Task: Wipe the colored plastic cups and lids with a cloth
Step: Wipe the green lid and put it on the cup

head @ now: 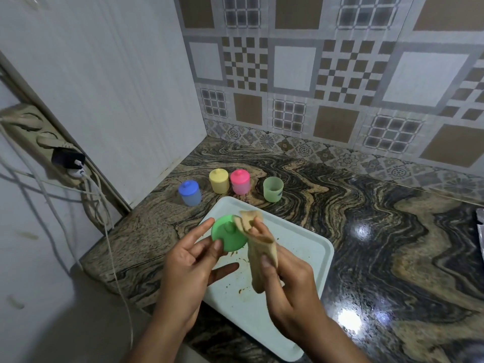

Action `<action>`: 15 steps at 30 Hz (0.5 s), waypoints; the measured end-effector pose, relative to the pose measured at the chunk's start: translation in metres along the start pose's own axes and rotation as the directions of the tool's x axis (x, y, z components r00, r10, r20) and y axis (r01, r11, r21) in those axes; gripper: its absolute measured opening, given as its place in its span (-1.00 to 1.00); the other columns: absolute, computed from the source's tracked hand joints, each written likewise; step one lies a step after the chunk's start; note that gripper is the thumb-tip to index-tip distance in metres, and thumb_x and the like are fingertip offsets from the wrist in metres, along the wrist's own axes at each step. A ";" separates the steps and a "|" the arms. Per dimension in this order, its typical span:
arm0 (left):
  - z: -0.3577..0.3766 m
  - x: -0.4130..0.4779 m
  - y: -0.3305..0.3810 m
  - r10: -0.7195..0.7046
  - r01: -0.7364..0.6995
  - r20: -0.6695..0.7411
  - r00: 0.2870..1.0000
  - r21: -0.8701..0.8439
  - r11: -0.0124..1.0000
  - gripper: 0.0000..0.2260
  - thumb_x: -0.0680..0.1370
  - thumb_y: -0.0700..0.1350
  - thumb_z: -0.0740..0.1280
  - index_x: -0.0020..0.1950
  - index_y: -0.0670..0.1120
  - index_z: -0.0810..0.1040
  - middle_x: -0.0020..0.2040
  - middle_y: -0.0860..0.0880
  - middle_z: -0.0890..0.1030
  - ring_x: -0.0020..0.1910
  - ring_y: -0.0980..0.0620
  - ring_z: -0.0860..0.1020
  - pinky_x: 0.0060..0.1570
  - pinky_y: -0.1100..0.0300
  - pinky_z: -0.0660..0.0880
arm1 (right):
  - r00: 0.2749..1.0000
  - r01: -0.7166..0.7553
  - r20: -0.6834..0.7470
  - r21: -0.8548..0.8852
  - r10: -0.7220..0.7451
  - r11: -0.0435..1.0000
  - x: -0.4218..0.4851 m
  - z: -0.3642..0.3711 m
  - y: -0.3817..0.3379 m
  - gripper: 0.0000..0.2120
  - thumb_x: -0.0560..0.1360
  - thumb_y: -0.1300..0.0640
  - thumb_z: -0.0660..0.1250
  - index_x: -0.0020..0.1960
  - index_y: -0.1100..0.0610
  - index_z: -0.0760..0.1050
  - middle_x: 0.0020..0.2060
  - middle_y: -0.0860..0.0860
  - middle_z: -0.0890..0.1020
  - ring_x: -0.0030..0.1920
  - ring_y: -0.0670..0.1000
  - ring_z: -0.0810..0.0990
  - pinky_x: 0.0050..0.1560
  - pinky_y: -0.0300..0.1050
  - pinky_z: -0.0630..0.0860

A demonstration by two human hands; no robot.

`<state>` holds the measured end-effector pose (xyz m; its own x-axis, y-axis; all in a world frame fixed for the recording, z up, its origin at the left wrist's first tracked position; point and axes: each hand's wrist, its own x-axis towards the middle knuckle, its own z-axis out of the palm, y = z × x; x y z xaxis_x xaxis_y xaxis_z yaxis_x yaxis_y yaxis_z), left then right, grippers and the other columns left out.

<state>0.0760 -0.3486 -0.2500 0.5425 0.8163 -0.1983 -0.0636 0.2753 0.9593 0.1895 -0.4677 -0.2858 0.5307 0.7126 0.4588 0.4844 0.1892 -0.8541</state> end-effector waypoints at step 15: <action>-0.006 -0.002 0.005 -0.048 0.052 0.125 0.991 -0.029 0.998 -0.66 0.61 -0.34 0.22 0.33 -0.09 0.57 0.22 0.01 0.68 0.19 -0.06 0.66 -0.15 -0.02 0.67 | 0.997 0.000 -0.070 -0.178 -0.012 0.984 0.017 -0.006 0.026 -0.68 0.67 0.15 0.16 0.34 0.14 0.56 0.17 -0.14 0.68 0.14 -0.21 0.64 0.11 -0.28 0.51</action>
<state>0.0700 -0.3457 -0.2458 0.6454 0.7323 -0.2172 -0.0596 0.3318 0.9415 0.2153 -0.4551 -0.2987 0.5720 0.6612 0.4854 0.6003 0.0659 -0.7971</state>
